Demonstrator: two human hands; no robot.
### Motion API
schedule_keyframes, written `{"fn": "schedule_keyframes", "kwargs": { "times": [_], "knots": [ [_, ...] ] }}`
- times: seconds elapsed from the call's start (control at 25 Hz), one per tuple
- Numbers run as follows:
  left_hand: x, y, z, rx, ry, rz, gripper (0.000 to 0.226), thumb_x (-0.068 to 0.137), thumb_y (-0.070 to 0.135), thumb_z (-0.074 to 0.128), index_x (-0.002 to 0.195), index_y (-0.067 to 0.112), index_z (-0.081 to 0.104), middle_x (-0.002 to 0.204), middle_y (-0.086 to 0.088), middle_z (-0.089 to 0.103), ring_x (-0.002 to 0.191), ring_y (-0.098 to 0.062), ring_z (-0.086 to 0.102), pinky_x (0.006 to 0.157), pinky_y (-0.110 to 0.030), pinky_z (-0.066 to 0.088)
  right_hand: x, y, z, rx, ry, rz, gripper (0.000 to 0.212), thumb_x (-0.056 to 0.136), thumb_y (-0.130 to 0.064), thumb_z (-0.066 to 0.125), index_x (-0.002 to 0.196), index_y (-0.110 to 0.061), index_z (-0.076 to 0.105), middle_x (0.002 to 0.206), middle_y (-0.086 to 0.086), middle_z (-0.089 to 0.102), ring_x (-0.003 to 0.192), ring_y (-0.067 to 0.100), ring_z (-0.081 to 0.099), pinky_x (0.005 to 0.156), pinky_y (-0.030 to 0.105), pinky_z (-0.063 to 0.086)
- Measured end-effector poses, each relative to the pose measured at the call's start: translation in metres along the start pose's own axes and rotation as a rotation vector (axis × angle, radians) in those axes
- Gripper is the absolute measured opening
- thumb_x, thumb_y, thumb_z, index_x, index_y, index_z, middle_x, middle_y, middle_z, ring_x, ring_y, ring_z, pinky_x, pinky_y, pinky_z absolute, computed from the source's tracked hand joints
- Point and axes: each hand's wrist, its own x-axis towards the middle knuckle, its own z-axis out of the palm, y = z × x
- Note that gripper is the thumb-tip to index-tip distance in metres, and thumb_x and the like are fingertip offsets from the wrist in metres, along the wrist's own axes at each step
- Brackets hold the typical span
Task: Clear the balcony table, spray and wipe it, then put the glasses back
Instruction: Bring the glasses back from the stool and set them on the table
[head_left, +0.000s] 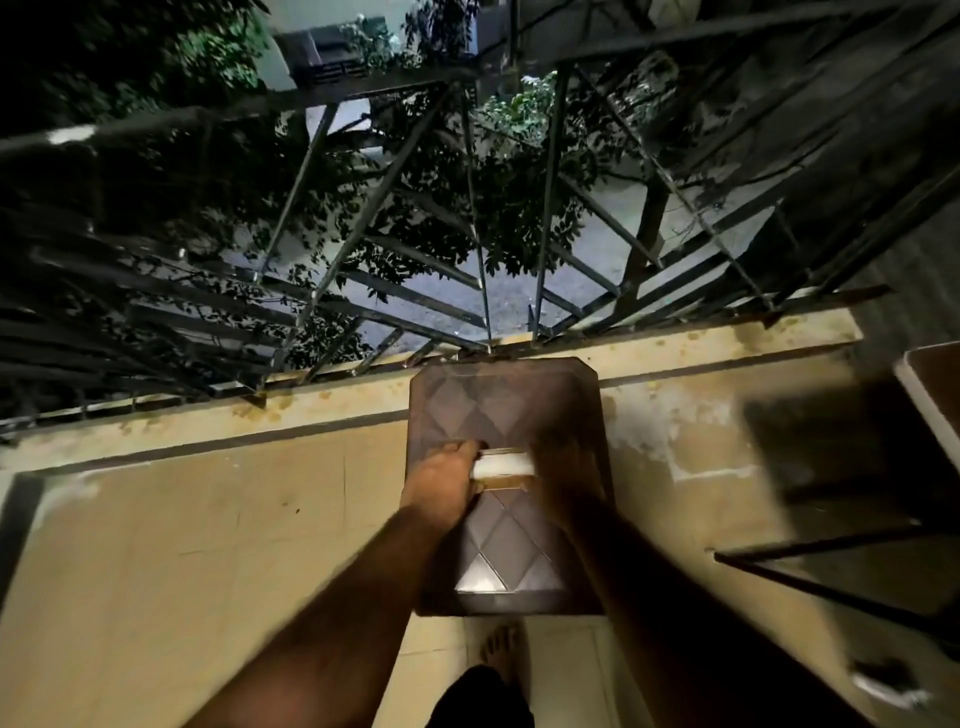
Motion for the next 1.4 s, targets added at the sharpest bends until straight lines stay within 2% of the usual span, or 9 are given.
{"fn": "schedule_keyframes", "kwargs": {
  "times": [0.16, 0.24, 0.32, 0.44, 0.6, 0.72, 1.0, 1.24, 1.4],
  "knots": [
    [-0.023, 0.038, -0.03, 0.061, -0.014, 0.107, 0.045, 0.086, 0.037, 0.063, 0.128, 0.03, 0.047, 0.124, 0.0, 0.058, 0.113, -0.023, 0.053, 0.092, -0.034, 0.042, -0.054, 0.019, -0.039, -0.012, 0.07, 0.064, 0.063, 0.036, -0.038, 0.092, 0.093, -0.016, 0.074, 0.083, 0.009, 0.072, 0.074, 0.033, 0.07, 0.062, 0.042, 0.056],
    [-0.032, 0.076, -0.048, 0.091, -0.012, 0.21, 0.046, 0.084, 0.041, 0.064, 0.126, 0.031, 0.049, 0.123, 0.001, 0.059, 0.113, -0.022, 0.053, 0.091, -0.032, 0.041, -0.092, 0.042, -0.073, 0.046, 0.076, 0.129, 0.057, 0.053, -0.041, 0.087, 0.103, -0.018, 0.071, 0.089, 0.008, 0.072, 0.081, 0.035, 0.068, 0.068, 0.046, 0.053],
    [-0.044, 0.121, -0.066, 0.102, -0.014, 0.304, 0.046, 0.083, 0.043, 0.063, 0.126, 0.031, 0.05, 0.123, 0.003, 0.059, 0.113, -0.022, 0.053, 0.091, -0.033, 0.041, -0.132, 0.069, -0.102, 0.065, 0.144, 0.214, 0.046, 0.065, -0.043, 0.079, 0.104, -0.02, 0.068, 0.089, 0.006, 0.07, 0.081, 0.034, 0.066, 0.069, 0.044, 0.051],
    [-0.059, 0.203, -0.086, 0.095, 0.009, 0.495, 0.042, 0.082, 0.04, 0.065, 0.121, 0.029, 0.053, 0.121, 0.001, 0.06, 0.112, -0.023, 0.054, 0.089, -0.035, 0.042, -0.201, 0.121, -0.143, 0.105, 0.192, 0.346, 0.042, 0.07, -0.048, 0.076, 0.101, -0.022, 0.065, 0.087, 0.003, 0.069, 0.076, 0.03, 0.066, 0.066, 0.039, 0.053],
    [-0.082, 0.327, -0.094, 0.117, 0.059, 0.708, 0.042, 0.076, 0.04, 0.067, 0.116, 0.031, 0.056, 0.111, 0.004, 0.063, 0.104, -0.021, 0.059, 0.087, -0.036, 0.046, -0.298, 0.194, -0.196, 0.139, 0.281, 0.493, 0.034, 0.086, -0.037, 0.06, 0.116, -0.023, 0.056, 0.113, 0.002, 0.063, 0.104, 0.027, 0.059, 0.081, 0.035, 0.043],
    [-0.11, 0.426, -0.09, 0.17, 0.09, 0.826, 0.046, 0.075, 0.042, 0.068, 0.117, 0.031, 0.054, 0.111, 0.005, 0.063, 0.102, -0.019, 0.059, 0.085, -0.035, 0.048, -0.378, 0.25, -0.212, 0.138, 0.381, 0.621, 0.038, 0.082, -0.042, 0.062, 0.117, -0.028, 0.054, 0.115, -0.003, 0.06, 0.106, 0.025, 0.055, 0.083, 0.037, 0.04],
    [-0.175, 0.624, -0.037, 0.179, 0.063, 1.076, 0.056, 0.076, 0.039, 0.071, 0.128, 0.031, 0.052, 0.121, 0.006, 0.061, 0.108, -0.017, 0.059, 0.093, -0.035, 0.047, -0.545, 0.37, -0.208, 0.227, 0.534, 0.883, 0.046, 0.081, -0.04, 0.068, 0.123, -0.033, 0.052, 0.122, -0.006, 0.061, 0.111, 0.021, 0.054, 0.09, 0.039, 0.044],
    [-0.223, 0.734, 0.027, 0.205, -0.116, 1.234, 0.057, 0.078, 0.036, 0.072, 0.131, 0.03, 0.051, 0.124, 0.006, 0.058, 0.11, -0.015, 0.058, 0.096, -0.031, 0.044, -0.651, 0.431, -0.172, 0.382, 0.524, 1.067, 0.048, 0.081, -0.043, 0.067, 0.124, -0.03, 0.052, 0.122, -0.004, 0.058, 0.111, 0.019, 0.054, 0.093, 0.04, 0.046],
    [-0.236, 0.797, 0.064, 0.265, -0.255, 1.362, 0.06, 0.076, 0.035, 0.074, 0.131, 0.03, 0.052, 0.122, 0.004, 0.055, 0.107, -0.017, 0.058, 0.095, -0.032, 0.045, -0.695, 0.45, -0.143, 0.459, 0.557, 1.252, 0.044, 0.085, -0.031, 0.062, 0.128, -0.026, 0.051, 0.125, 0.003, 0.055, 0.115, 0.027, 0.054, 0.092, 0.044, 0.046]
  ]
}}
